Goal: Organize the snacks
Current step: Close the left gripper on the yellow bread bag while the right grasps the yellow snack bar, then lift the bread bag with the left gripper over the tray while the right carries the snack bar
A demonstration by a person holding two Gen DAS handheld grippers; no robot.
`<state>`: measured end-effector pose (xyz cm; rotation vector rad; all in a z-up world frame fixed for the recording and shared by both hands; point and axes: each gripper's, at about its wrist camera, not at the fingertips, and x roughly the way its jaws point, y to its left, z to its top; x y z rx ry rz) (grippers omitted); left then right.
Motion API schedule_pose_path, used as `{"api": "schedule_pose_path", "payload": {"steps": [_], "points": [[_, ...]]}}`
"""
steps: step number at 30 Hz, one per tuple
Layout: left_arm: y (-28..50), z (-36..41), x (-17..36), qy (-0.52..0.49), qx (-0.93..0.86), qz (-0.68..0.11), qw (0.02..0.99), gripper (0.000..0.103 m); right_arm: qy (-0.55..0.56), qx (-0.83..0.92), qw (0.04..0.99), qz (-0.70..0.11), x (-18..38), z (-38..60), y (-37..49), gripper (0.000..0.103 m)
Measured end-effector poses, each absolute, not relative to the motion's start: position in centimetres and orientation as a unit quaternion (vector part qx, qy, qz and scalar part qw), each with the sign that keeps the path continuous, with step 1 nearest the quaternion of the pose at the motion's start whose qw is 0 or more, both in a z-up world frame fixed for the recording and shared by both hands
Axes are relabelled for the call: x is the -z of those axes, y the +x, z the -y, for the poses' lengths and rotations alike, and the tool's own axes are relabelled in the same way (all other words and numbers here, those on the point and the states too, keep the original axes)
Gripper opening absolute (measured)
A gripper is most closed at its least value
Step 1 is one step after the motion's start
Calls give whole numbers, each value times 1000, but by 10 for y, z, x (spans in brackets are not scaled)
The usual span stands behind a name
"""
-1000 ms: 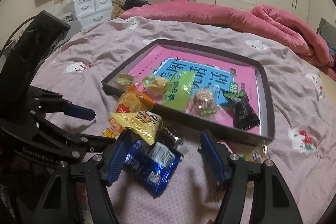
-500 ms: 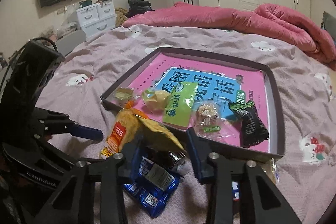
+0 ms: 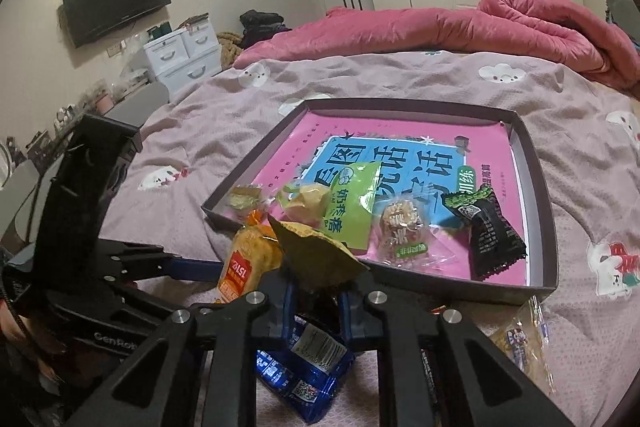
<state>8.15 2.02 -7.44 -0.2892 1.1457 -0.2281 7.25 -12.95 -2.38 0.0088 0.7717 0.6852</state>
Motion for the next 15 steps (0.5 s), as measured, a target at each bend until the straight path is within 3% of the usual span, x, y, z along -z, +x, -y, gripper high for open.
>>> {"api": "schedule_pose_path", "payload": {"steps": [3, 5, 7, 10, 15], "points": [[83, -19, 75, -142, 109, -534, 826, 72, 15, -326, 871, -367, 20, 133, 72, 17], [84, -19, 75, -143, 108, -533, 827, 64, 20, -325, 872, -365, 17, 135, 71, 16], [86, -19, 76, -147, 111, -532, 827, 46, 24, -322, 874, -363, 15, 136, 70, 16], [87, -19, 76, -152, 113, -531, 826, 35, 27, -320, 876, -360, 11, 138, 68, 16], [83, -22, 71, -155, 115, -527, 827, 35, 30, -320, 879, -351, 2, 139, 62, 16]]}}
